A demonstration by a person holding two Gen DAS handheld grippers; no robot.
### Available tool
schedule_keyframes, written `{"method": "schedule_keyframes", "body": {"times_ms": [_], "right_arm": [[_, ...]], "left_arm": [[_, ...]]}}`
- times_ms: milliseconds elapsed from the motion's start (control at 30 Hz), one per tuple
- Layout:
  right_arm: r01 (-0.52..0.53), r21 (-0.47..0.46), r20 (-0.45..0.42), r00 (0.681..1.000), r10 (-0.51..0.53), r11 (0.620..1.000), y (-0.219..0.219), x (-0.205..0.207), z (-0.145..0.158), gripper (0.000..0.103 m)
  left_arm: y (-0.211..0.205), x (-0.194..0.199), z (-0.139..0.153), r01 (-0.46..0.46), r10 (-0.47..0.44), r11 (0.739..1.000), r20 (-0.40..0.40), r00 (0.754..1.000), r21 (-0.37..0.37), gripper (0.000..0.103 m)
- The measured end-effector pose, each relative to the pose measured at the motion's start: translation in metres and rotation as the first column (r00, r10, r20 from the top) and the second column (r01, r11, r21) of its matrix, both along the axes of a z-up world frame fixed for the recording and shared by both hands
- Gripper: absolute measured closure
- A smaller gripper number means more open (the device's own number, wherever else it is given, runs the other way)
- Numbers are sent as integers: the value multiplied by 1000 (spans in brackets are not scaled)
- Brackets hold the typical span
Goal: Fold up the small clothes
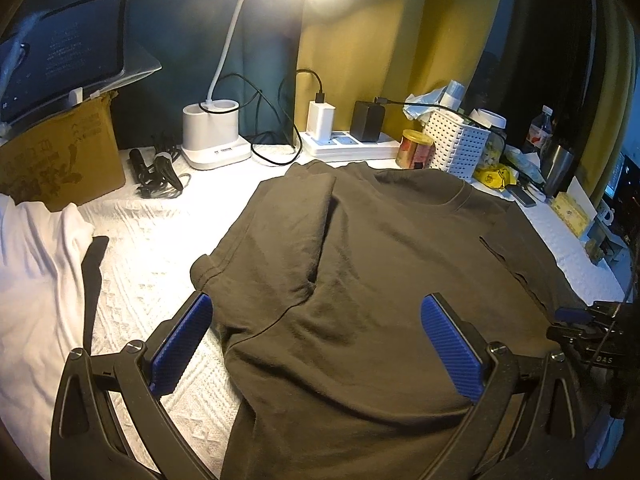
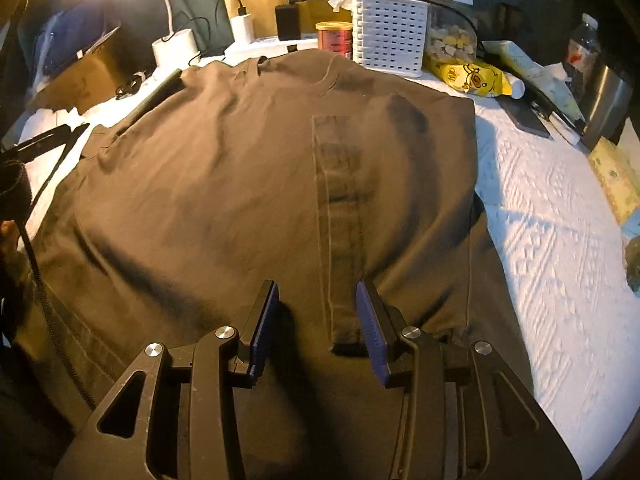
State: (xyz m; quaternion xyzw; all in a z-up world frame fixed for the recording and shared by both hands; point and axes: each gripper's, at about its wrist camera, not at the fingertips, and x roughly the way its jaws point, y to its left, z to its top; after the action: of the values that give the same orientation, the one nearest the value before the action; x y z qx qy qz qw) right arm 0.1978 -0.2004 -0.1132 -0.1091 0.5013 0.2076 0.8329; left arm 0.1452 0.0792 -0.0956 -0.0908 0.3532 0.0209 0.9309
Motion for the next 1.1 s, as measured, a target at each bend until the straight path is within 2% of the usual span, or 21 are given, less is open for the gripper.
{"method": "schedule_keyframes", "body": {"times_ms": [367,567,700,767,867,933,1000,1067,1100], "right_arm": [[59,44,74,995,-63,997,10,18,17,60],[55,56,81,995,-59,997,24,35,18,60],[59,54,72,995,-63,997,28,42,14,60],[61,53,66,996,-65,997,30,45,12,60],[62,51,58,996,-65,997,31,47,9,60],[62,52,54,996,-65,997,30,49,8,60],[58,56,48,997,-61,997,30,50,6,60],[52,62,41,998,-55,997,30,50,4,60],[50,66,39,998,-52,997,30,49,4,60]], "left_arm": [[28,14,-5,2,-1,998,-23,1000,61,1],[55,30,-13,-13,15,999,-44,999,44,1],[71,45,-26,12,-13,1000,-98,995,-7,3],[78,50,-35,-7,3,1000,-137,991,-29,17],[81,50,-42,-5,-5,998,-167,986,-56,30],[75,46,-44,12,-18,999,-168,986,-40,35],[71,44,-43,38,-43,999,-168,985,-31,50],[70,44,-43,44,-49,999,-176,983,-33,83],[70,44,-43,42,-47,999,-180,983,-31,89]]}}
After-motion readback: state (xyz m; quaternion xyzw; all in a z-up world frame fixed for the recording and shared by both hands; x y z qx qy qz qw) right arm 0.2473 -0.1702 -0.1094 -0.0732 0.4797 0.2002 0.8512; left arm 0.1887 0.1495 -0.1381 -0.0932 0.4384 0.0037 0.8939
